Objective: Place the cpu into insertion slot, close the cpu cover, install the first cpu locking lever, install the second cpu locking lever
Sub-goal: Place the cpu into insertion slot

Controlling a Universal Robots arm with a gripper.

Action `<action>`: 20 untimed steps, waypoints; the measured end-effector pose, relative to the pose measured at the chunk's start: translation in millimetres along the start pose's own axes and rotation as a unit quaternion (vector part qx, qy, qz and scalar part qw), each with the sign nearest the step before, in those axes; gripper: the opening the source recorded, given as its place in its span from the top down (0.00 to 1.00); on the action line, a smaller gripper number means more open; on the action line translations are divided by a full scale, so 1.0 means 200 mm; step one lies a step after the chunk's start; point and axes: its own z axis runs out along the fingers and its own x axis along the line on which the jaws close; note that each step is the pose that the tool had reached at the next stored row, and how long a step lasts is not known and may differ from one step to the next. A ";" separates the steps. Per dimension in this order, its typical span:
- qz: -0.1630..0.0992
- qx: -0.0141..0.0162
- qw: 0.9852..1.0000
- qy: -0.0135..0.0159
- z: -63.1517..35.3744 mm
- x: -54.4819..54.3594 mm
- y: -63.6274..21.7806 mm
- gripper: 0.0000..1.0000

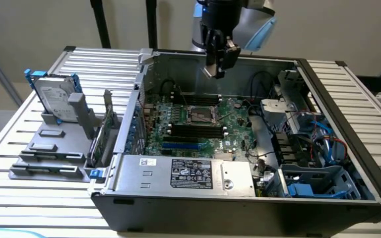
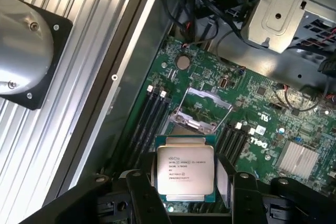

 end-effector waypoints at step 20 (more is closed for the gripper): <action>0.172 -0.002 0.985 -0.013 0.079 0.00 -0.007 0.45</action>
